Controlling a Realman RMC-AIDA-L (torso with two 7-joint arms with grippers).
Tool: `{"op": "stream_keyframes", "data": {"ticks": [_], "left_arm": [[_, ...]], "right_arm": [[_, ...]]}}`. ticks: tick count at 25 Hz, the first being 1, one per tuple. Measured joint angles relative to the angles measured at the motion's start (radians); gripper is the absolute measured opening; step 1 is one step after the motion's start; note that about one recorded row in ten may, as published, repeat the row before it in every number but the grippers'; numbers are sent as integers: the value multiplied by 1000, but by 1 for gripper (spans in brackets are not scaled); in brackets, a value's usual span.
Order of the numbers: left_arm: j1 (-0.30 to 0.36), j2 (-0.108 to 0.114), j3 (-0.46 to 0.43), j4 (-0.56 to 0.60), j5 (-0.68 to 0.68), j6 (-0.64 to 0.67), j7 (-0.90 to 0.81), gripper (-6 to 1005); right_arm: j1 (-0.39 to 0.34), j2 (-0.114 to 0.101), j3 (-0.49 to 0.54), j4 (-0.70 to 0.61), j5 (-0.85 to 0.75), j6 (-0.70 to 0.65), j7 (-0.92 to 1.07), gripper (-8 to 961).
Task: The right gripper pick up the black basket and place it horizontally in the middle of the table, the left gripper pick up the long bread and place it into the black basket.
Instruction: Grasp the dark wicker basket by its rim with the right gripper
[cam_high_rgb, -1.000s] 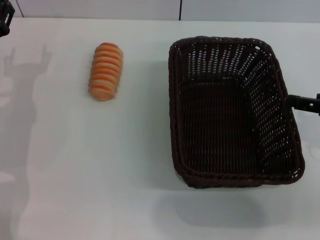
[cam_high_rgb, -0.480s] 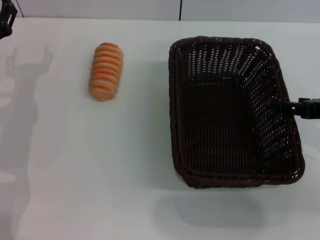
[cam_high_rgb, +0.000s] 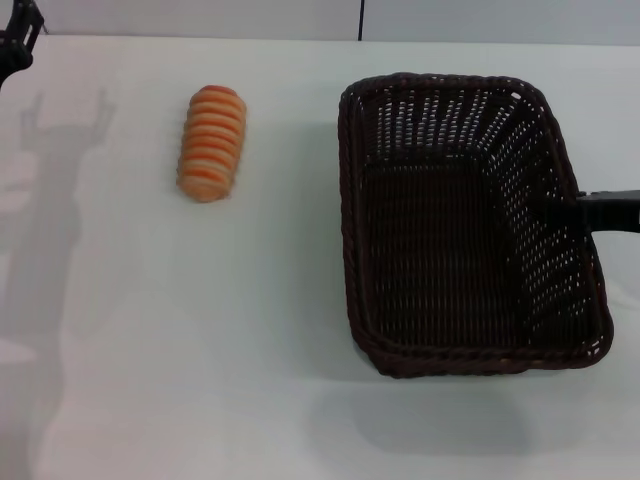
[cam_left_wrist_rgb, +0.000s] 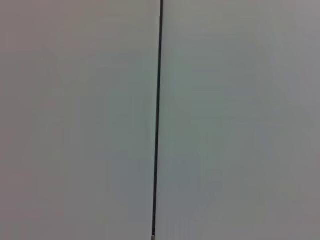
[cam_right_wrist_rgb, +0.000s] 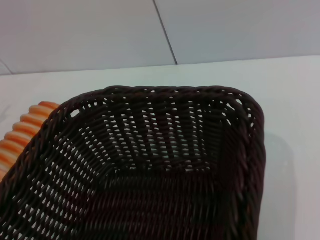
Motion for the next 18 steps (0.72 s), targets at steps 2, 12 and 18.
{"op": "stream_keyframes", "data": {"ticks": [2,12,18], "left_arm": [[-2,0,4,0,0,0,0,858],[3,0,24,-12,0,0,0,857],[2,0,23,-11,-2,0,-1,857]], "right_arm": [[10,1,-2,10,5,11,-33,621],[16,-3,-9,-5,10,16,-55,252],[19,-4,-4,-47,12,-2,-90,203]]}}
